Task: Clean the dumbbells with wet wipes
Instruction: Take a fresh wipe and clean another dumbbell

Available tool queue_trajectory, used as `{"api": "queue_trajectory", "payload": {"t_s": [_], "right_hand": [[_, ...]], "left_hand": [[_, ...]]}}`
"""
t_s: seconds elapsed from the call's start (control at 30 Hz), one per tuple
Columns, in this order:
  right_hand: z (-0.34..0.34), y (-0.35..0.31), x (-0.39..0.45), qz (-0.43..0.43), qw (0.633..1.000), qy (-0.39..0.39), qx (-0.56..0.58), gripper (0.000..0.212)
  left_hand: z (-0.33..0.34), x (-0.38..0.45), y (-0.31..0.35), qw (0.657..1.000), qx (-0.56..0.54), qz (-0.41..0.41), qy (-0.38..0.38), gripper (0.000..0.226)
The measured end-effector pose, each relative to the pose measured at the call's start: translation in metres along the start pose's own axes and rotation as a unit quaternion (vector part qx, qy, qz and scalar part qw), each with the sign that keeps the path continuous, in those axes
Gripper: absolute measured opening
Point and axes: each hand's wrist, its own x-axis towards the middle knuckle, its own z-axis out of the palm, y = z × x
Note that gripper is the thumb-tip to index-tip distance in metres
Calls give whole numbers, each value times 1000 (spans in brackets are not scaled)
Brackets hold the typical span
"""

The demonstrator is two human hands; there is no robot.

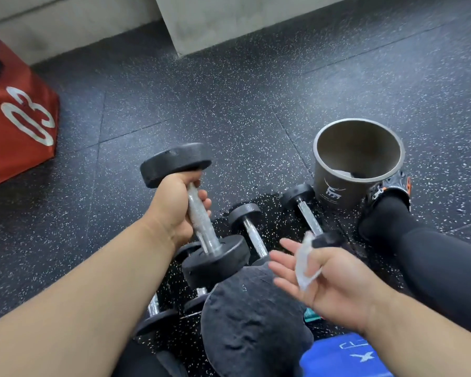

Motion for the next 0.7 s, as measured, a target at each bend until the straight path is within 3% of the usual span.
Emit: {"api": "queue_trajectory", "payload": {"t_s": [0.2, 0.3, 0.5, 0.7], "right_hand": [[1, -25, -4, -90, 987, 85, -106, 38], [-3, -27, -4, -97, 983, 99, -116, 53], [-3, -35, -7, -74, 992, 51, -88, 77], [-11, -45, -14, -72, 989, 66, -111, 76]], "left_hand": [[-18, 58, -25, 997, 9, -34, 72, 19], [-20, 79, -41, 994, 17, -45, 97, 13], [-17, 124, -57, 990, 36, -33, 132, 8], [-10, 187, -102, 985, 81, -82, 131, 21]]}}
